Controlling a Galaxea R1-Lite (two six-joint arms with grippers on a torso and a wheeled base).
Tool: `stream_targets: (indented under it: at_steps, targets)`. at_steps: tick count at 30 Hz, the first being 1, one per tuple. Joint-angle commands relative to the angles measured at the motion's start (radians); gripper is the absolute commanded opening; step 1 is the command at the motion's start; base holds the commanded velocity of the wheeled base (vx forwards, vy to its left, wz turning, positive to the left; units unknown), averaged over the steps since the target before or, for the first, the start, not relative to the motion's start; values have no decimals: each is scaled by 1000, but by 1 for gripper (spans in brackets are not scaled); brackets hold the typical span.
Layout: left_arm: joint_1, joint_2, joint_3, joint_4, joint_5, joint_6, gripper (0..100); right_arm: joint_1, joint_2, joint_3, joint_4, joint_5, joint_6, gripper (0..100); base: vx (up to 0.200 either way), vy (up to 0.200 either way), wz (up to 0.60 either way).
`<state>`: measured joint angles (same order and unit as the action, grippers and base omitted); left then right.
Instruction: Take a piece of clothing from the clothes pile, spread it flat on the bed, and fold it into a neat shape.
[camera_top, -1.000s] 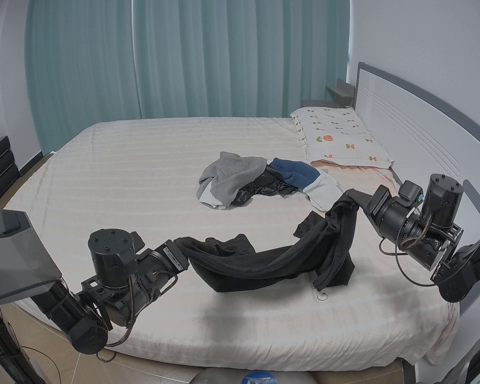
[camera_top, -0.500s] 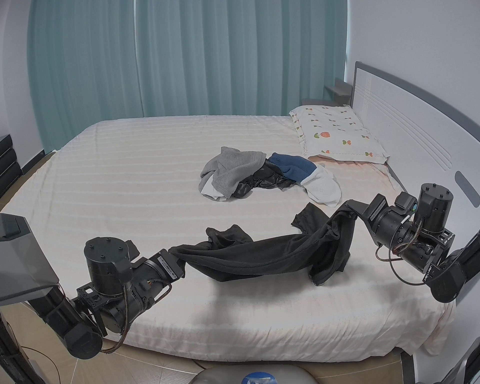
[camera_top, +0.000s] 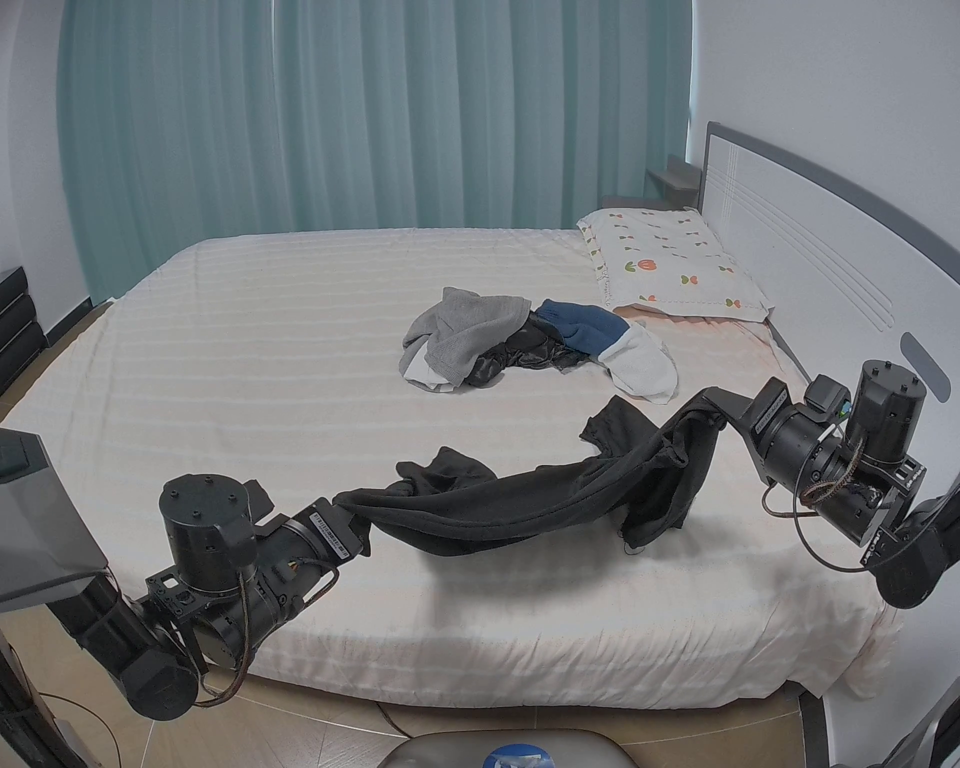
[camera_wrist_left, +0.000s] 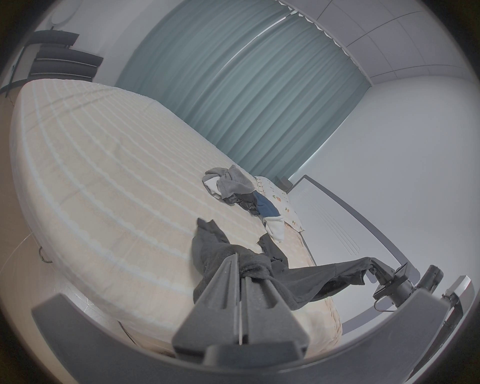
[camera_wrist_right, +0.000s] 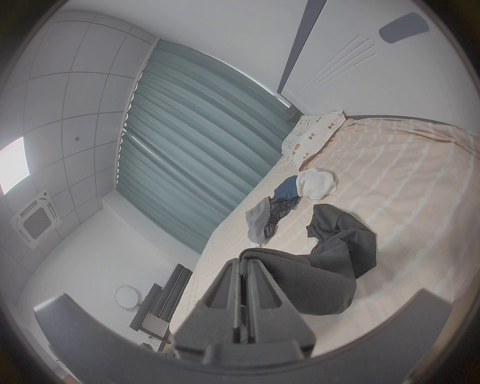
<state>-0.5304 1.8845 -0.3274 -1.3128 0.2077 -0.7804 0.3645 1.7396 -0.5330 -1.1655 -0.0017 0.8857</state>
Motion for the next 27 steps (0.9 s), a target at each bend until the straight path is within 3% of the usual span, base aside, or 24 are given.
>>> stream_targets:
  at_steps: [1, 8, 19, 27]
  targets:
    - [1, -33, -4, 0, 1, 0, 0, 2, -40, 19, 1, 2, -2, 0, 0, 0, 0]
    - [24, -36, -15, 0, 24, -5, 0, 2, -18, 21, 0, 5, -2, 0, 0, 0, 0]
    - [58, -41, -36, 0, 22, -11, 0, 5, -11, 16, 0, -6, -5, 0, 0, 200, 0]
    - [58, -48, -39, -2, 22, -17, 0, 11, 5, -4, 0, -72, -7, 0, 0, 200, 0]
